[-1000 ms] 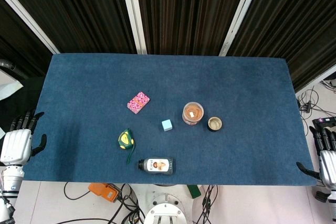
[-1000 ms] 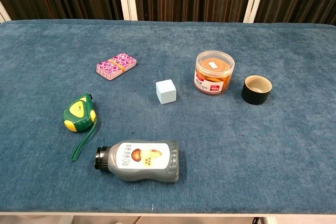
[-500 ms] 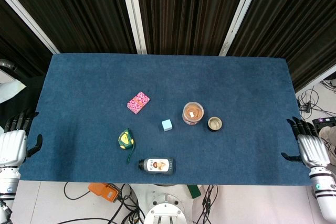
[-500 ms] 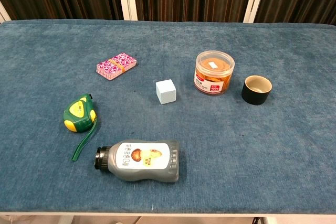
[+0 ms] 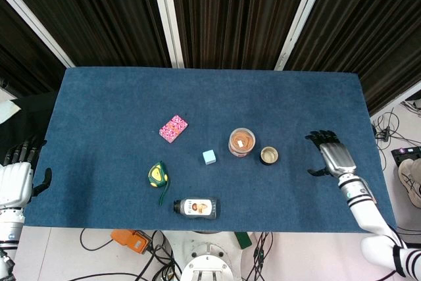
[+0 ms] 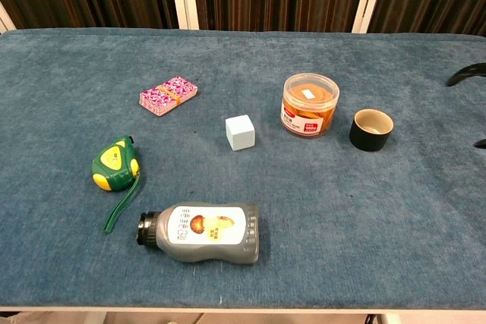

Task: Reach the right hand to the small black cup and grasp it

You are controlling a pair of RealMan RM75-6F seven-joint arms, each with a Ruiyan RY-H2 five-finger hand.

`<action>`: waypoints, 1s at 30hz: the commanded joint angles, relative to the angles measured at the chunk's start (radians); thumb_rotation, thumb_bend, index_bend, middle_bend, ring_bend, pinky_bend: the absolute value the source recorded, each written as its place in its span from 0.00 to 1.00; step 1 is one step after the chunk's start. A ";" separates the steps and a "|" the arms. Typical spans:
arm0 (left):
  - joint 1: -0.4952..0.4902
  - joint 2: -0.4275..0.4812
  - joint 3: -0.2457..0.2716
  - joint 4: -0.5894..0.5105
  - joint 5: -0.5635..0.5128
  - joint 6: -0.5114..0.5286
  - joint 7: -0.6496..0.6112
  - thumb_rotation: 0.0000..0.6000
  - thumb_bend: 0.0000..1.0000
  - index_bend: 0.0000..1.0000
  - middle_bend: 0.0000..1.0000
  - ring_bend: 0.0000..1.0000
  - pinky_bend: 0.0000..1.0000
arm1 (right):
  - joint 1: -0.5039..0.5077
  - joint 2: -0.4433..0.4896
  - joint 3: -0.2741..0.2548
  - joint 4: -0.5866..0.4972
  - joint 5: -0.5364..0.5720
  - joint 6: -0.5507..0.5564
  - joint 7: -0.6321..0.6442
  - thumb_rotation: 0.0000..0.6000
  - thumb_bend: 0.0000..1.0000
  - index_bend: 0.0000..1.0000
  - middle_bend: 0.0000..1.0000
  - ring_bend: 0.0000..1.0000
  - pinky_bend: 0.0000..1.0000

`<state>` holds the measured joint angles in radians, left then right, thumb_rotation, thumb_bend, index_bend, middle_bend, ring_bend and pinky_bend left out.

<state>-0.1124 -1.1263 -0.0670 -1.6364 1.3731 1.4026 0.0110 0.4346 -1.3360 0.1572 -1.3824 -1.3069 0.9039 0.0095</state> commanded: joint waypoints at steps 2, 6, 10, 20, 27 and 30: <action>-0.002 -0.001 0.000 0.002 -0.004 -0.005 0.004 1.00 0.45 0.14 0.03 0.09 0.10 | 0.048 -0.043 0.007 0.017 -0.013 -0.034 0.013 1.00 0.28 0.26 0.18 0.13 0.09; -0.003 -0.002 -0.001 0.004 -0.008 -0.010 0.006 1.00 0.45 0.14 0.03 0.09 0.10 | 0.083 -0.081 0.012 0.053 -0.018 -0.050 0.028 1.00 0.28 0.28 0.19 0.15 0.11; -0.003 0.000 -0.002 0.004 -0.013 -0.012 0.006 1.00 0.45 0.14 0.03 0.09 0.10 | 0.108 -0.109 0.011 0.082 -0.010 -0.071 0.037 1.00 0.28 0.29 0.20 0.16 0.11; -0.004 -0.001 0.000 0.005 -0.016 -0.017 0.017 1.00 0.45 0.14 0.03 0.10 0.10 | 0.153 -0.167 -0.008 0.150 -0.035 -0.102 0.116 1.00 0.28 0.32 0.21 0.17 0.11; -0.004 -0.002 0.000 0.003 -0.017 -0.017 0.022 1.00 0.45 0.14 0.03 0.10 0.10 | 0.176 -0.187 -0.019 0.167 -0.060 -0.107 0.169 1.00 0.28 0.34 0.21 0.17 0.11; -0.004 -0.002 -0.001 0.004 -0.019 -0.017 0.022 1.00 0.45 0.14 0.03 0.10 0.10 | 0.183 -0.194 -0.023 0.177 -0.062 -0.109 0.178 1.00 0.28 0.35 0.21 0.17 0.11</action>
<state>-0.1164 -1.1283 -0.0678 -1.6327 1.3543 1.3856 0.0335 0.6167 -1.5290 0.1358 -1.2064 -1.3682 0.7956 0.1863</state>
